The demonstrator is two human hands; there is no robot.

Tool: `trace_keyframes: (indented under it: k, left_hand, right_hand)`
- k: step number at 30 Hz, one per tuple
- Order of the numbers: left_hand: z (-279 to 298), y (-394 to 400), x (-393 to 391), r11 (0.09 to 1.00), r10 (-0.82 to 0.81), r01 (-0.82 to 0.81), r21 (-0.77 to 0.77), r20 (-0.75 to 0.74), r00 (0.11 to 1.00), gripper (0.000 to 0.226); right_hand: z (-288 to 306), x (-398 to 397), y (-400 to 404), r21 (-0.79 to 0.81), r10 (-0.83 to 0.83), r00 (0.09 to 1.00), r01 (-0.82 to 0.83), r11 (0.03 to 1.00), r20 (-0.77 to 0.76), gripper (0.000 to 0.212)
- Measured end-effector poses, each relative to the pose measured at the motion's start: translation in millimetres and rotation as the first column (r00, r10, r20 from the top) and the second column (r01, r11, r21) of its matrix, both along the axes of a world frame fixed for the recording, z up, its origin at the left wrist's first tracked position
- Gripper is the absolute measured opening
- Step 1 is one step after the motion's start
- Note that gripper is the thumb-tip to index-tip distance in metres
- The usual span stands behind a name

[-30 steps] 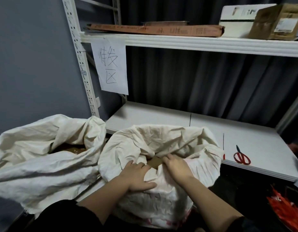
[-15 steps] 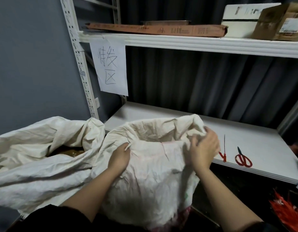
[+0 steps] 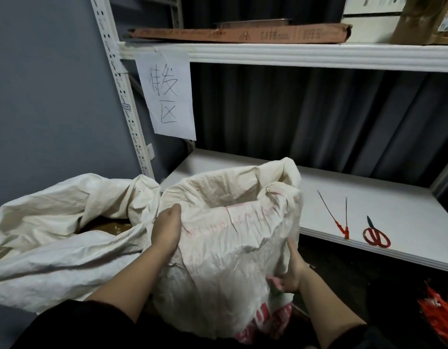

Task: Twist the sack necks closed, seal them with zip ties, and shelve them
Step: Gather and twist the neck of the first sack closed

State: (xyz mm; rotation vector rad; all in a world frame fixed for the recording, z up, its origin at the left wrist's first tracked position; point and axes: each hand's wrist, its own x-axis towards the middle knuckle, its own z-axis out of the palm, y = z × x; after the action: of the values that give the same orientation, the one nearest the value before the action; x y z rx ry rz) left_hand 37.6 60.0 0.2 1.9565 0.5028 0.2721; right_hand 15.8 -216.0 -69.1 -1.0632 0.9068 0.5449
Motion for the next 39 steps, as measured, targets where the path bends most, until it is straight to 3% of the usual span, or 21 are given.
trace_keyframes:
  k: [2,5,9,13,15,18,19,22,23,25,28,30,32,34,36,37,39]
  left_hand:
    - [-1,5,-1,0.979,-0.017,0.027,0.203,-0.052,0.998,0.049]
    - [-3,4,1,0.846,-0.033,0.084,0.527,-0.104,0.994,0.048]
    - [-2,-14,5,0.795,-0.149,0.124,0.594,-0.008,0.989,0.021]
    - [10,-48,0,0.623,-0.459,0.288,0.727,0.042,0.887,0.055]
    - [20,-69,-8,0.545,-0.606,0.408,0.732,0.007,0.796,0.073]
    - [23,-96,-13,0.481,-0.724,0.574,0.663,-0.07,0.687,0.084]
    - [20,-101,-14,0.505,-0.718,0.591,0.629,-0.074,0.692,0.084]
    - [14,-99,-7,0.699,-0.601,0.518,0.493,0.013,0.799,0.079]
    - [13,-95,-4,0.742,-0.557,0.469,0.48,0.052,0.829,0.078]
    - [12,-91,1,0.732,-0.532,0.412,0.543,0.077,0.843,0.072]
    - [10,-92,9,0.634,-0.602,0.466,0.618,0.017,0.798,0.053]
    - [13,-95,10,0.639,-0.703,0.642,0.423,-0.017,0.711,0.052]
    - [22,-104,6,0.603,-0.796,0.789,0.115,0.015,0.606,0.074]
    - [30,-118,3,0.639,-0.766,0.769,-0.01,0.08,0.638,0.068]
    - [38,-127,6,0.784,-0.586,0.61,-0.12,0.181,0.789,0.041]
    - [43,-126,10,0.842,-0.464,0.502,-0.197,0.208,0.861,0.028]
    - [53,-113,16,0.87,-0.309,0.359,-0.338,0.193,0.931,0.031]
  right_hand:
    - [-4,-2,1,-0.003,-0.018,1.0,0.018,1.0,0.023,0.106]
    - [-1,2,3,-0.039,0.074,0.985,-0.069,0.997,0.156,0.092]
    - [25,14,25,0.05,0.127,0.933,-0.152,0.987,0.336,0.066]
    - [35,25,40,-0.049,0.177,0.913,-0.171,0.984,0.367,0.059]
    - [39,29,46,0.004,0.205,0.876,-0.23,0.973,0.436,0.049]
    - [46,36,53,0.033,0.153,0.875,-0.189,0.981,0.459,0.048]
    - [48,38,54,-0.006,0.108,0.884,-0.118,0.993,0.455,0.048]
    - [61,46,47,-0.196,-0.017,0.863,0.133,0.972,0.504,0.047]
    - [69,49,43,-0.299,0.016,0.853,0.164,0.94,0.521,0.057]
    - [85,53,34,-0.554,0.198,0.833,0.148,0.82,0.516,0.07]
    - [127,48,34,-0.683,0.446,0.744,0.019,0.731,0.498,0.039]
    - [153,47,37,-0.806,0.595,0.668,0.013,0.591,0.447,0.039]
    - [174,46,40,-0.908,0.709,0.603,0.066,0.413,0.366,0.041]
    - [188,42,48,-0.931,0.784,0.518,0.074,0.357,0.342,0.035]
    - [201,35,56,-0.907,0.82,0.406,0.065,0.415,0.404,0.035]
    - [206,32,58,-0.868,0.802,0.356,0.063,0.492,0.48,0.037]
    - [203,34,50,-0.711,0.645,0.373,0.059,0.701,0.667,0.036]
